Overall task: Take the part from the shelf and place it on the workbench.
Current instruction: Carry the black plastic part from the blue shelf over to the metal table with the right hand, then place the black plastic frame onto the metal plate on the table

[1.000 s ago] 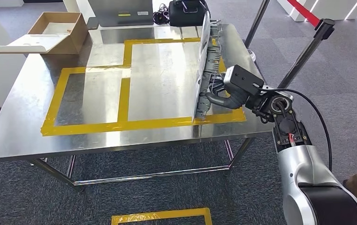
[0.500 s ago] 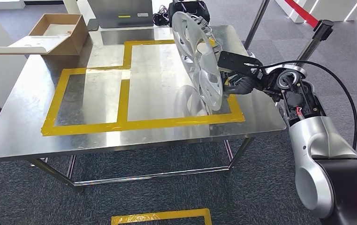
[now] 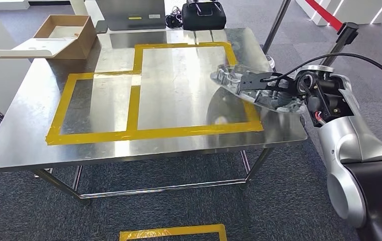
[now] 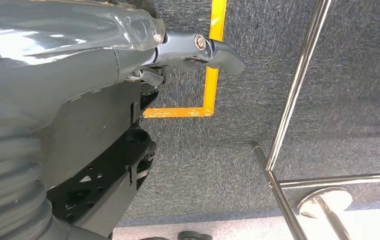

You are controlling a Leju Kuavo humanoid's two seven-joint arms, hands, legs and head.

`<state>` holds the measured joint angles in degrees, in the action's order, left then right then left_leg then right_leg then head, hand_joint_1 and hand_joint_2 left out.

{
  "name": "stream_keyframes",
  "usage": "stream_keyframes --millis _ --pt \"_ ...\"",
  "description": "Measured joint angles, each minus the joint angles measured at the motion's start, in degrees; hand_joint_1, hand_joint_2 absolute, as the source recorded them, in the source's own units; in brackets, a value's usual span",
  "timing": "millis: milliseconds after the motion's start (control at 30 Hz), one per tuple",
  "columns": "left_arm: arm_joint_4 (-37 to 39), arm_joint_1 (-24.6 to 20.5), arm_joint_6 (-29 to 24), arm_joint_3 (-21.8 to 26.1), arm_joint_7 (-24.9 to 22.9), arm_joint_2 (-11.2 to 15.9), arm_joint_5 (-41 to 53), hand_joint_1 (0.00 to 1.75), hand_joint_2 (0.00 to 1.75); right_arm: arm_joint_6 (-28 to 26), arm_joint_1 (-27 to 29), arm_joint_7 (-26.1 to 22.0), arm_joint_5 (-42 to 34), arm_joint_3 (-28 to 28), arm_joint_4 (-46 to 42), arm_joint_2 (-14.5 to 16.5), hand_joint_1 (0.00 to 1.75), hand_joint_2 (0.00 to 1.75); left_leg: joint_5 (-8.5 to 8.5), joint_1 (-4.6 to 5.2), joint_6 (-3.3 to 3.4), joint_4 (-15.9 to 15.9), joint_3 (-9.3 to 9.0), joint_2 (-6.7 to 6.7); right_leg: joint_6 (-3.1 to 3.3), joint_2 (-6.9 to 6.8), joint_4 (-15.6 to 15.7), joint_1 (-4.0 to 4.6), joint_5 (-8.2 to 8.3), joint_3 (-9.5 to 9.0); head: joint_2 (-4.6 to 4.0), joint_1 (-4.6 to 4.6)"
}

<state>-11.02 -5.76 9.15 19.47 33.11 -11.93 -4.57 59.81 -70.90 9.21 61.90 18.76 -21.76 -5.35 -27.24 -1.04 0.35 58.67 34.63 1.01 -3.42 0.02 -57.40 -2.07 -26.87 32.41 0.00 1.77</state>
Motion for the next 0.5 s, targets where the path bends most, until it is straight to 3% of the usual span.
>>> stream_keyframes --millis 500 --pt "0.0 0.2 -1.0 1.1 0.3 0.0 -0.7 0.0 1.75 0.4 2.5 0.3 0.2 2.0 1.4 0.4 1.75 1.75 0.0 0.0 0.0 0.0 0.13 0.04 -0.02 -0.04 0.0 0.0 -0.03 0.1 0.0 0.0"
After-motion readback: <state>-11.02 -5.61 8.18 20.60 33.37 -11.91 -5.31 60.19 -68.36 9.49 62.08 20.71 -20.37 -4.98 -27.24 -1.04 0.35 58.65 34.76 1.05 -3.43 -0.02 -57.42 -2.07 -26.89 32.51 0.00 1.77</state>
